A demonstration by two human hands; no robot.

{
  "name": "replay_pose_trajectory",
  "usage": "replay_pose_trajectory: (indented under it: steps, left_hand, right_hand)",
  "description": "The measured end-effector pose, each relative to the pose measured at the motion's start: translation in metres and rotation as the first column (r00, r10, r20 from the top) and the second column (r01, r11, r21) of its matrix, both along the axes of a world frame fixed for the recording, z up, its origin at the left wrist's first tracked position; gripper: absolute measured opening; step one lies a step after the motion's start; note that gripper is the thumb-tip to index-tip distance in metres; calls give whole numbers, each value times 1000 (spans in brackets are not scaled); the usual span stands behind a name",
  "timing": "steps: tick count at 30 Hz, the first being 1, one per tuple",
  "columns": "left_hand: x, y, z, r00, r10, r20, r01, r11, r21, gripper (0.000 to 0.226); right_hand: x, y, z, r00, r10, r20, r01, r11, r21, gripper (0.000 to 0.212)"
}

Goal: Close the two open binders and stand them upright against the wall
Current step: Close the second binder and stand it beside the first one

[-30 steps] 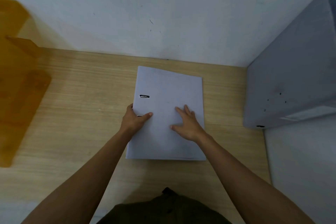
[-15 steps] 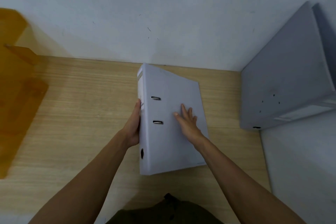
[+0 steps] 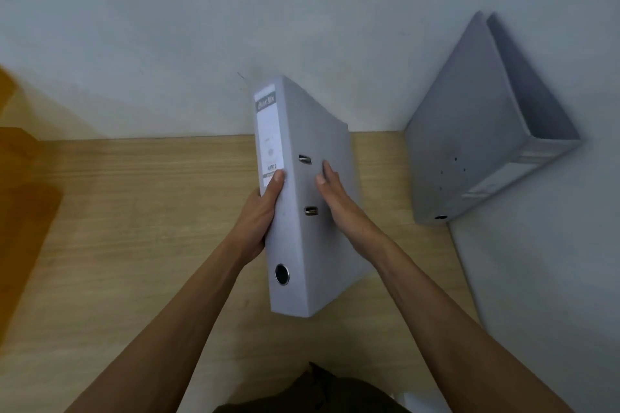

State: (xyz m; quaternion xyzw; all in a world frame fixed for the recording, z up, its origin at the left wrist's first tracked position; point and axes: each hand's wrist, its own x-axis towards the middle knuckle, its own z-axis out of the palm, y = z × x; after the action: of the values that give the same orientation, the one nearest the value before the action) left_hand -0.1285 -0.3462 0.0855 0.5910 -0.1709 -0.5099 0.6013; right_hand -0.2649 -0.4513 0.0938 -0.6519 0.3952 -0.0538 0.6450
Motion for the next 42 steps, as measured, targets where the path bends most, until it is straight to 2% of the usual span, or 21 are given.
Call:
replay_pose_trajectory:
  steps: [2,5,8,12,17,27,33,37,42]
  left_hand:
    - [-5,-4,9,994,-8,111,13,999,-43,51]
    - [-15,-11,23,951,-77,300,113,988,-107,59]
    - [-27,-22,31,870,-215,443,287,953,-102,71]
    - [-46,-30,19,763,-322,561,412,910,-38,102]
    - [-75,-25,-8,764,-364,533,422,907,14,102]
    - [-127,-59,-12,740,-398,542,461,887,22,102]
    - [-146,-93,-10,763,-399,509,444,895,37,106]
    - [-150,-105,-12,782,-400,478,427,902,56,108]
    - [-157,-120,-13,792,-413,450,410,905,110,110]
  right_hand:
    - [-9,-5,16,996,-16,87,17,1000,-13,102]
    - [-24,-14,33,971,-42,235,55,997,-48,108]
    - [-45,-24,41,938,-38,345,69,994,-79,100]
    - [-78,-24,25,935,-75,346,109,991,-80,74]
    - [-112,-15,-1,941,-117,319,143,988,-60,69]
    - [-174,-40,4,911,-191,365,225,973,-52,64]
    - [-199,-56,-4,845,-324,425,380,924,-51,56]
    - [-203,-65,-9,829,-395,397,459,885,-79,50]
    - [-204,-77,-8,813,-466,348,549,813,-193,39]
